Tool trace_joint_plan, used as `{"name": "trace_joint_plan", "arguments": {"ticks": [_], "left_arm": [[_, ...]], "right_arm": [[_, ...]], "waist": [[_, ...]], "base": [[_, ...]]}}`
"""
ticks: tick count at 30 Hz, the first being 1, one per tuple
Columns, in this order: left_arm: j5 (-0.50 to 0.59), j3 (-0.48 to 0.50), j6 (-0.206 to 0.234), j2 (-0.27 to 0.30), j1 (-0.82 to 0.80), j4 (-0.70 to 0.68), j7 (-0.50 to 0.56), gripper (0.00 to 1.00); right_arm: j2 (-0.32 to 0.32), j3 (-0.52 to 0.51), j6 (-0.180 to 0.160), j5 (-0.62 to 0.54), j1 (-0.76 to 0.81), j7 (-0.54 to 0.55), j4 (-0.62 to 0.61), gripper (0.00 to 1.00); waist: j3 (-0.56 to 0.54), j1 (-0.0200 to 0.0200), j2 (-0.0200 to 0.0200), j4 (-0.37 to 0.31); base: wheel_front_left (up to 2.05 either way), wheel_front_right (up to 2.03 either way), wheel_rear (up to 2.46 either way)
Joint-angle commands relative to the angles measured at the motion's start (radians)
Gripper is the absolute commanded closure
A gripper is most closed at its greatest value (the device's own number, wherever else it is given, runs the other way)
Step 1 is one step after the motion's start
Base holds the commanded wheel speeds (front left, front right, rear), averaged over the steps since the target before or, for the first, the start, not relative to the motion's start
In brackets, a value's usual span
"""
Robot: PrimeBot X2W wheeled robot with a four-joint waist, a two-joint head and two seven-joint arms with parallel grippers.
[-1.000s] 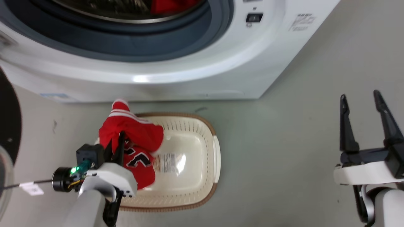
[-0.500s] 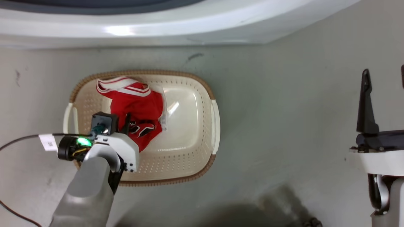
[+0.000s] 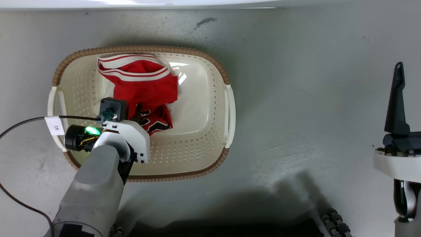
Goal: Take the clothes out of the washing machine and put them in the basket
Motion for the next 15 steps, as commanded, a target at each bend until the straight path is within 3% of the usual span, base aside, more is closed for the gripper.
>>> {"name": "trace_joint_plan", "arguments": {"ticks": [1, 8, 15], "left_arm": [[-0.007, -0.001, -0.005, -0.004, -0.013, -0.001, -0.003, 0.00], [-0.003, -0.010, -0.011, 0.004, 0.057, -0.031, -0.003, 0.00], [0.005, -0.010, -0.012, 0.001, 0.195, -0.220, -0.003, 0.00]], "right_arm": [[0.001, 0.002, -0.001, -0.001, -0.017, -0.002, 0.003, 0.00], [0.001, 0.018, -0.001, 0.019, -0.031, -0.002, 0.040, 0.00], [0.001, 0.032, -0.001, 0.031, -0.017, -0.002, 0.094, 0.00]], "waist": [[-0.007, -0.0002, 0.0000, 0.005], [-0.099, -0.0002, 0.0000, 0.000], [-0.257, -0.0002, 0.0000, -0.003]], "base": [[0.00, 0.00, 0.00], [0.00, 0.00, 0.00], [0.00, 0.00, 0.00]]}}
